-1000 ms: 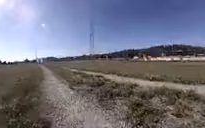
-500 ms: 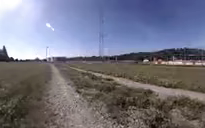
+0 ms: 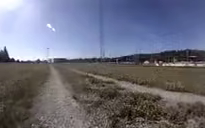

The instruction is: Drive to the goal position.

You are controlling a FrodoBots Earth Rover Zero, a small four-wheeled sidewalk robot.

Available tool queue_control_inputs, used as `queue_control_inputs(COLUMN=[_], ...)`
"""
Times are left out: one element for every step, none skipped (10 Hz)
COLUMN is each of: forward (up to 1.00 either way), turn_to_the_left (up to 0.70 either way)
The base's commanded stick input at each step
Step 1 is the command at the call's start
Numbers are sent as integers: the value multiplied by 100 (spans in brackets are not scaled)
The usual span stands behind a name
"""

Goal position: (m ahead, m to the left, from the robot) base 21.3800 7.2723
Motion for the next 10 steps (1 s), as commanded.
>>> queue_control_inputs(forward=[50,50,50,50,50,50,50,50,50,50], turn_to_the_left=[50,50,50,50,50,50,41,28,24,24])
